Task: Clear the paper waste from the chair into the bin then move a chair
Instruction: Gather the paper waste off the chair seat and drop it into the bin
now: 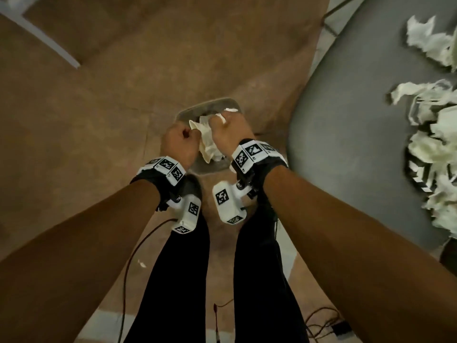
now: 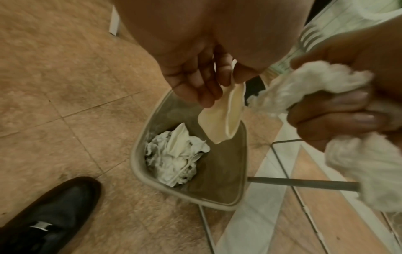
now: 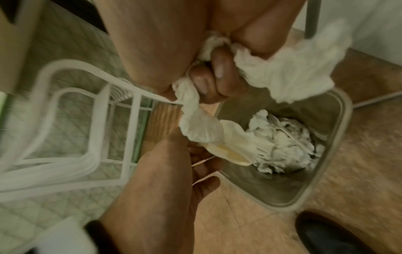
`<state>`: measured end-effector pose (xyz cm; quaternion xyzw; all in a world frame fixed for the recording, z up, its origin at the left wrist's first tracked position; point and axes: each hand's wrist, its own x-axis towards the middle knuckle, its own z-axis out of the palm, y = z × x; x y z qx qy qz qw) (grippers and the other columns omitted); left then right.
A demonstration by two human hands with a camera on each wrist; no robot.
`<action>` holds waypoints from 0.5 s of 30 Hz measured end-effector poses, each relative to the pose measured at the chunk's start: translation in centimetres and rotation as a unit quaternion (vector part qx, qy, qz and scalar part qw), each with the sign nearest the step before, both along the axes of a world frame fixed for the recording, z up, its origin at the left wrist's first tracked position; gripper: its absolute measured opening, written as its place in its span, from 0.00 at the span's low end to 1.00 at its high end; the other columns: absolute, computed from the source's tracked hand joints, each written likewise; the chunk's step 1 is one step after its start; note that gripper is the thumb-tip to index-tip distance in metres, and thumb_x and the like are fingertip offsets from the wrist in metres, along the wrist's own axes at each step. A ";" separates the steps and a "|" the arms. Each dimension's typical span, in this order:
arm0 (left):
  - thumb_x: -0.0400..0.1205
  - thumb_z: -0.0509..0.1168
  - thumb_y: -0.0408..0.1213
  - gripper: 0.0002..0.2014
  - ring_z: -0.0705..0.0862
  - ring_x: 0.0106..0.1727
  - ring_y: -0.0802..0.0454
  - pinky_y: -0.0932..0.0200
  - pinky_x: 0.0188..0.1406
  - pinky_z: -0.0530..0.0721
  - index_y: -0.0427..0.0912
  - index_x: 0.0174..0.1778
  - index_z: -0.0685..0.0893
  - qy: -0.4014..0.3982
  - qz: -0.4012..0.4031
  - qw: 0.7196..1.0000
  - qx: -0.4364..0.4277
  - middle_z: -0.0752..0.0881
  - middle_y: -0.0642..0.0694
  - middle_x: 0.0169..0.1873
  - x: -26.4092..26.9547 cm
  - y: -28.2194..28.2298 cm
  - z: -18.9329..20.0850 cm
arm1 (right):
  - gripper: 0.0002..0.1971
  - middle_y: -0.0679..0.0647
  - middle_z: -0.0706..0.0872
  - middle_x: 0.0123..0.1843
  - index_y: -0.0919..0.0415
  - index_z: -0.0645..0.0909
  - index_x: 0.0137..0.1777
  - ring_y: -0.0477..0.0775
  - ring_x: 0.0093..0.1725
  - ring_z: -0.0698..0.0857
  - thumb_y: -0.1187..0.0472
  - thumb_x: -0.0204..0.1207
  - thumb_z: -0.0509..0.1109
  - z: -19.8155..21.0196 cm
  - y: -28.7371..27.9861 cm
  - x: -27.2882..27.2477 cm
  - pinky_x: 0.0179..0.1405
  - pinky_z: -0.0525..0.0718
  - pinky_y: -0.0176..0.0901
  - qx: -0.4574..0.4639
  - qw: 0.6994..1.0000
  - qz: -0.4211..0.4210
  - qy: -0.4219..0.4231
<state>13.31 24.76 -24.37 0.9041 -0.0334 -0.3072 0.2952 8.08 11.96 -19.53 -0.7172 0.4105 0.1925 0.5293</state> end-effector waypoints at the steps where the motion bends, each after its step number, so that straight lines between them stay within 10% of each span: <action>1: 0.80 0.63 0.38 0.12 0.80 0.36 0.46 0.54 0.34 0.77 0.32 0.40 0.84 0.009 -0.010 1.000 0.009 0.85 0.37 0.34 0.1 0.7 -1.2 | 0.18 0.62 0.88 0.62 0.63 0.85 0.61 0.65 0.62 0.84 0.52 0.85 0.59 -1.2 0.7 0.4 0.62 0.80 0.48 0.013 0.999 0.003 0.032; 6: 0.77 0.56 0.50 0.18 0.88 0.48 0.43 0.50 0.54 0.87 0.46 0.51 0.86 0.135 0.001 0.991 0.012 0.91 0.42 0.46 0.6 3.0 -5.2 | 0.43 0.62 0.81 0.75 0.59 0.72 0.78 0.66 0.71 0.81 0.30 0.69 0.60 -6.3 2.9 1.8 0.75 0.75 0.56 0.086 0.987 -0.076 0.110; 10: 0.72 0.52 0.56 0.24 0.88 0.51 0.37 0.43 0.58 0.86 0.47 0.54 0.83 0.169 -0.009 0.985 0.020 0.90 0.40 0.51 0.8 4.5 -6.7 | 0.43 0.59 0.69 0.84 0.54 0.60 0.86 0.66 0.80 0.71 0.31 0.76 0.59 -8.0 2.7 1.7 0.78 0.71 0.62 0.104 0.981 -0.106 0.125; 15: 0.76 0.57 0.47 0.09 0.89 0.52 0.39 0.41 0.58 0.87 0.53 0.48 0.80 0.169 -0.035 0.984 0.032 0.90 0.41 0.50 1.8 3.1 -4.8 | 0.31 0.60 0.79 0.77 0.54 0.69 0.80 0.65 0.74 0.79 0.41 0.81 0.62 -7.4 1.3 1.0 0.73 0.77 0.57 0.066 0.988 -0.060 0.129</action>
